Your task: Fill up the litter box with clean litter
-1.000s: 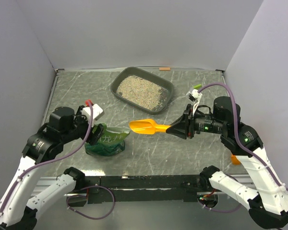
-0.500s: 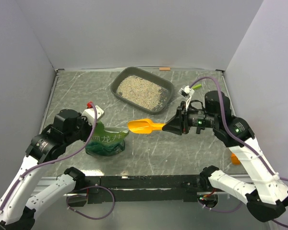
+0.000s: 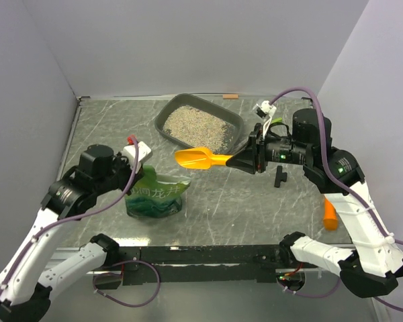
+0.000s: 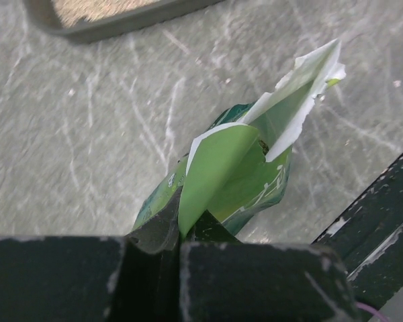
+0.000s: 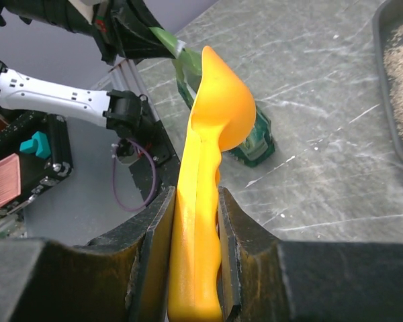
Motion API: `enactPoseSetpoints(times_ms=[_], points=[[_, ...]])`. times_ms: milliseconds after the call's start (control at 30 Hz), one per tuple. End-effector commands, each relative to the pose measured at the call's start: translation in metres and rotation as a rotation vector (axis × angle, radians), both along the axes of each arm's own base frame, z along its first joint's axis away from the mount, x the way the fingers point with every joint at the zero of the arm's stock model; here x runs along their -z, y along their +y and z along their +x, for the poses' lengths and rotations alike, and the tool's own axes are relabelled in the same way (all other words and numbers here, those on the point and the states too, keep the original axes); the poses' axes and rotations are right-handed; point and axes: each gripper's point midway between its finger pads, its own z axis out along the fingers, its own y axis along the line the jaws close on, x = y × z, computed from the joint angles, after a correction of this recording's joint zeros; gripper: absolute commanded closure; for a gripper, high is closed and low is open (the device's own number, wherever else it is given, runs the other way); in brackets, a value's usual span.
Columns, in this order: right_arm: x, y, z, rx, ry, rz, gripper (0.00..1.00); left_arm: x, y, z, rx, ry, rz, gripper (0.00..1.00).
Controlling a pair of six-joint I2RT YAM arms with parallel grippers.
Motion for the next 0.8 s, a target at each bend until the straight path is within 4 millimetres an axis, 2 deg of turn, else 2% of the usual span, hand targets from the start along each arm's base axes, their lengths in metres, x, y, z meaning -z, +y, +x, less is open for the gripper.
enactPoseSetpoints(times_ms=[0,167,300,467,767], points=[[-0.020,-0.006,0.001,0.022,-0.068,-0.008,1.00,-0.092,-0.050,0.019,0.165,-0.247,-0.223,0.99],[-0.019,-0.012,0.001,0.036,-0.059,-0.050,1.00,-0.094,-0.070,0.023,0.211,-0.263,-0.240,0.99],[-0.002,-0.015,0.005,0.058,-0.031,-0.098,1.00,-0.077,-0.084,0.015,0.235,-0.238,-0.226,0.99],[0.012,-0.017,0.004,0.054,-0.005,-0.124,1.00,-0.048,-0.083,0.013,0.208,-0.192,-0.179,0.99],[0.035,-0.011,-0.003,0.005,0.032,-0.173,1.00,-0.029,-0.081,0.010,0.205,-0.164,-0.156,0.99]])
